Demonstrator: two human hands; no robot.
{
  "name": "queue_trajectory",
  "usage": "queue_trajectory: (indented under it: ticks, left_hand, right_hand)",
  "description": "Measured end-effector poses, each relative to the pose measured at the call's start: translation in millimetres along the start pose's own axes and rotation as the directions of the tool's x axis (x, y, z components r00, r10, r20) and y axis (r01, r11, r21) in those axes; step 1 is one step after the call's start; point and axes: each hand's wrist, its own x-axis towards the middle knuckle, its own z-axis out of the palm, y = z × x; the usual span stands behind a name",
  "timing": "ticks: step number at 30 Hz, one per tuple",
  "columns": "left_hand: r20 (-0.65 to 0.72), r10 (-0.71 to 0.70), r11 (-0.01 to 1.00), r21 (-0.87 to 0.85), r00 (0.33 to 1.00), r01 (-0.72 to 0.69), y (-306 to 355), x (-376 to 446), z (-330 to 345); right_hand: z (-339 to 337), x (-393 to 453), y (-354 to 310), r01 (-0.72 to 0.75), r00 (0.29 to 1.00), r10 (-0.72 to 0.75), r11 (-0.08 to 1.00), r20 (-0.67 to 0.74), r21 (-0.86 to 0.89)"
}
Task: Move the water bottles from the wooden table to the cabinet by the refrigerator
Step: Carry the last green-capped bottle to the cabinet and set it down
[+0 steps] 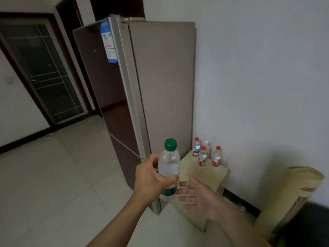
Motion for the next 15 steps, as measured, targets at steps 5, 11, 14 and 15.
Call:
queue_trajectory:
  ticks: [5, 11, 14, 15]
  left_hand:
    - [0.104, 0.090, 0.995, -0.047, 0.990, -0.086, 10, 53, 47]
    - [0.203, 0.125, 0.987, -0.128, 0.971, -0.100, 1, 111, 82]
    - [0.271, 0.176, 0.975, -0.179, 0.946, -0.130, -4, 148, 91]
    - [0.286, 0.202, 0.970, -0.193, 0.937, -0.150, -5, 161, 92]
  right_hand:
    - [-46, 31, -23, 0.014, 0.990, -0.002, 0.997, -0.138, 0.081]
    - [-68, 59, -48, 0.040, 0.955, -0.008, 0.994, -0.298, 0.101]
    - [-68, 71, -66, 0.113, 0.931, -0.068, 0.988, -0.360, 0.106]
    - [-67, 74, -74, 0.123, 0.922, -0.073, 0.986, -0.380, 0.110]
